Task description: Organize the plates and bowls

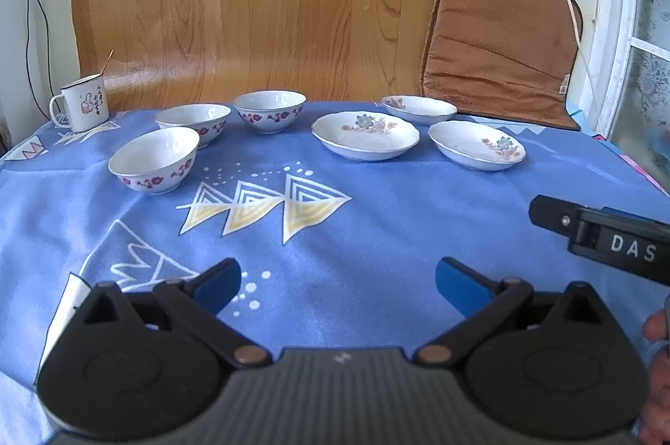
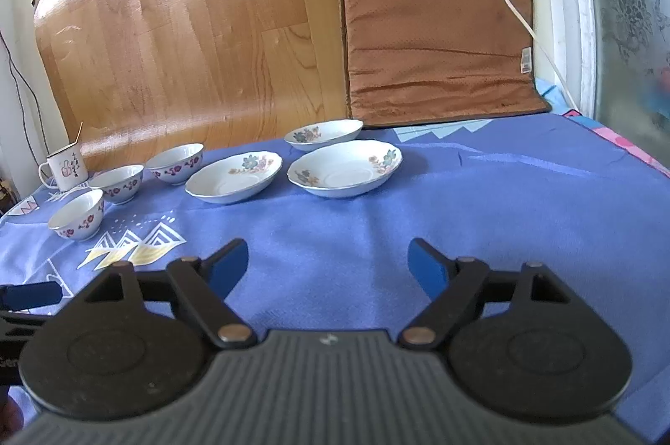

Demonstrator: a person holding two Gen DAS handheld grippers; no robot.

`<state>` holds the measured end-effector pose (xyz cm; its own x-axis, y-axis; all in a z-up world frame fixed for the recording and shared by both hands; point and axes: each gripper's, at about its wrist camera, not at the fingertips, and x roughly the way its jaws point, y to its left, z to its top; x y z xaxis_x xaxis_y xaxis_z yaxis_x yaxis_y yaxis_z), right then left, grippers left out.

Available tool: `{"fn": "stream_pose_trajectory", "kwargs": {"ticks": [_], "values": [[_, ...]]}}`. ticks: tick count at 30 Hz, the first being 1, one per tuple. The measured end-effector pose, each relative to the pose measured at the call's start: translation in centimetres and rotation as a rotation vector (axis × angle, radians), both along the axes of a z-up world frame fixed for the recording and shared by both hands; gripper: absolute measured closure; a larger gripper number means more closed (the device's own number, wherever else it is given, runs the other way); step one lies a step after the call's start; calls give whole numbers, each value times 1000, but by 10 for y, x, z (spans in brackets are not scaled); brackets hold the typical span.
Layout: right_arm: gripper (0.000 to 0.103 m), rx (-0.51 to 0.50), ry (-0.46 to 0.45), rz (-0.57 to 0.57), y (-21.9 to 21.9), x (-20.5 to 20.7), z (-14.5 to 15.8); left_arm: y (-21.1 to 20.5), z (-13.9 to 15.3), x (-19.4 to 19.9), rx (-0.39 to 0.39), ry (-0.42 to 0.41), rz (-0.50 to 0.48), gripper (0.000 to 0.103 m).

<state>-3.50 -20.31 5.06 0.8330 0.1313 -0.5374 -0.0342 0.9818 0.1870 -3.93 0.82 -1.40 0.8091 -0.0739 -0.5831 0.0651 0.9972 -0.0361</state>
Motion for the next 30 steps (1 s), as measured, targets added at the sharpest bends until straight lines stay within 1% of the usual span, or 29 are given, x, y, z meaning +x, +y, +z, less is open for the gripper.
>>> {"fn": "stream_pose_trajectory", "kwargs": {"ticks": [6, 14, 19, 23, 26, 30], "values": [[18, 0, -3, 2, 1, 0, 0, 5, -2, 5, 4, 30, 33, 0], [18, -2, -3, 6, 2, 1, 0, 12, 0, 9, 28, 29, 87, 0], [18, -5, -9, 9, 3, 0, 0, 17, 1, 12, 19, 17, 104, 0], [20, -10, -20, 11, 3, 0, 2, 18, 2, 11, 18, 1, 99, 0], [20, -12, -35, 11, 3, -1, 3, 17, 2, 11, 18, 1, 89, 0], [24, -8, -47, 9, 3, -2, 4, 19, 2, 12, 3, 5, 80, 0]]}}
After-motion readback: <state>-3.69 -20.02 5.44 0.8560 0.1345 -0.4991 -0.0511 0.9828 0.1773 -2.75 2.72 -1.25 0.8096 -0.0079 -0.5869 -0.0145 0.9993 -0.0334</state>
